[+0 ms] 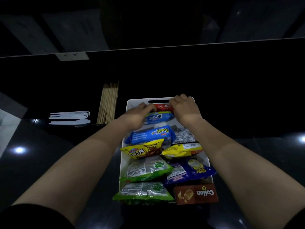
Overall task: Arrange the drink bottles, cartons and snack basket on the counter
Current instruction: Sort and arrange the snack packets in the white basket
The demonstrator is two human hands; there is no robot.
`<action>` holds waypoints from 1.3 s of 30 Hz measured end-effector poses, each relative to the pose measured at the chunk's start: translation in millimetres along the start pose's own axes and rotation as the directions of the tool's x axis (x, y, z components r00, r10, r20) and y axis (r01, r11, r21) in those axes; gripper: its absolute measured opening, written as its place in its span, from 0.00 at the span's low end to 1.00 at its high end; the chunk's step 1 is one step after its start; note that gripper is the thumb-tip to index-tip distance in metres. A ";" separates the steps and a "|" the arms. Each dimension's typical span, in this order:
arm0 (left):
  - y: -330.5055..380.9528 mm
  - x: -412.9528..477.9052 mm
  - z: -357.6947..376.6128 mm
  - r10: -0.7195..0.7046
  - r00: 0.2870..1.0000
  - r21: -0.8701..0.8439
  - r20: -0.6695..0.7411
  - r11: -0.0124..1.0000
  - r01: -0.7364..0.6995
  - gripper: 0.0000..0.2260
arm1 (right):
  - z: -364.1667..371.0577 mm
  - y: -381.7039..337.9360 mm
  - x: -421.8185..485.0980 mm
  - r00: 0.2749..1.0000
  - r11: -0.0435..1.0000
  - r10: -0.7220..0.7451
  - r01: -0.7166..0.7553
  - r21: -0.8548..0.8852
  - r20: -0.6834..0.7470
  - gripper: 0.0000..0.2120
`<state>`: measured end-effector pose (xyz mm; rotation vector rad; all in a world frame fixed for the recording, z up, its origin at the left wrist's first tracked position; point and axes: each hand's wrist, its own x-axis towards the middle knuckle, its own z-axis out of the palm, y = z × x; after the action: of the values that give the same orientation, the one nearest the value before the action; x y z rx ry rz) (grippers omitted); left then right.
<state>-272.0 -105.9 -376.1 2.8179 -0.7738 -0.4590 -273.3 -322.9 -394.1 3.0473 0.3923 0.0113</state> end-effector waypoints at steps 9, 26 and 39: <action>4.4 0.6 9.6 0.176 0.982 0.341 -0.073 0.929 -0.142 0.23 | -2.0 -0.6 -1.9 1.000 1.000 0.004 -0.004 0.013 0.009 0.23; 2.3 3.8 8.1 0.162 0.976 0.426 -0.145 0.901 -0.087 0.22 | 6.0 1.3 -1.1 1.000 0.998 -0.016 0.014 0.064 0.026 0.24; 14.7 -13.4 6.4 0.117 0.959 0.167 -0.258 0.983 -0.076 0.12 | -17.2 -6.7 -26.3 0.996 0.996 0.081 -0.082 0.039 0.043 0.14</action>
<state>-292.0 -112.0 -375.1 2.8804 -0.9179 -0.0003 -300.7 -321.9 -377.3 3.0959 0.2686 -0.0555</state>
